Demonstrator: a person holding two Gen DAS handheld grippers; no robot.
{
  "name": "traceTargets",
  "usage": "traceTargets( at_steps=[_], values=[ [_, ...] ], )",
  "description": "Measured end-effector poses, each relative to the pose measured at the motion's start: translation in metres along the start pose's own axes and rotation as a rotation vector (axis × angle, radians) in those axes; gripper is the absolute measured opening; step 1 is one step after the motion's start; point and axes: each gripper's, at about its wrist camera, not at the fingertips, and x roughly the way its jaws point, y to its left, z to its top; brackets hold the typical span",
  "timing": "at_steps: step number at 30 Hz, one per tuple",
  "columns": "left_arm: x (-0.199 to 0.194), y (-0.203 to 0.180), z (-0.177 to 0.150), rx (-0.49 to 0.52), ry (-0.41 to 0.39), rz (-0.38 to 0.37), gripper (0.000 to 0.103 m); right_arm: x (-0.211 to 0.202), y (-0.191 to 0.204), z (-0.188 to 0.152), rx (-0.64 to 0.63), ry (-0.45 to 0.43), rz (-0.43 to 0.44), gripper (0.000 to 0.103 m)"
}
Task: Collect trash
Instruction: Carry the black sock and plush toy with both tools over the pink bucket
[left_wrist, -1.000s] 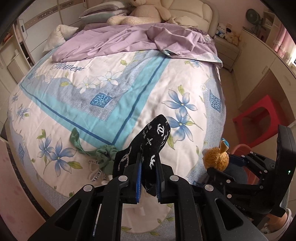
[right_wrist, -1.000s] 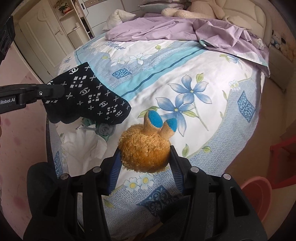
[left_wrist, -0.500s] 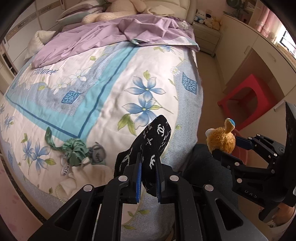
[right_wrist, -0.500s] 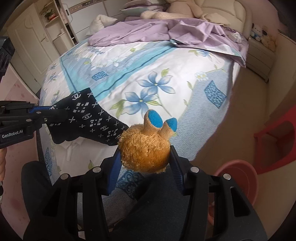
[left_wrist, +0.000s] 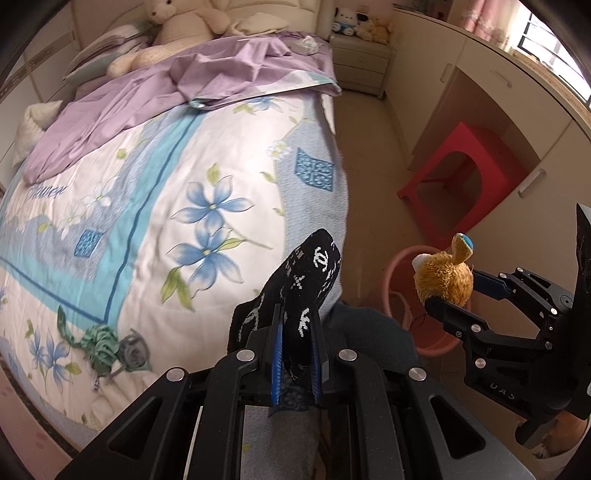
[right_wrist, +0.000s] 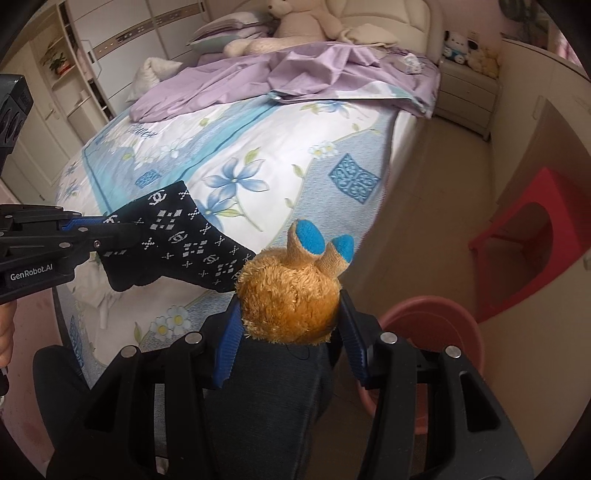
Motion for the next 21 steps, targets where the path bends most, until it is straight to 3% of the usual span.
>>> traceTargets(
  at_steps=[21],
  values=[
    [0.038,-0.153,0.038,0.272,0.038,-0.146,0.013,-0.039,-0.119,-0.048,0.266,-0.043,-0.186,0.048]
  ],
)
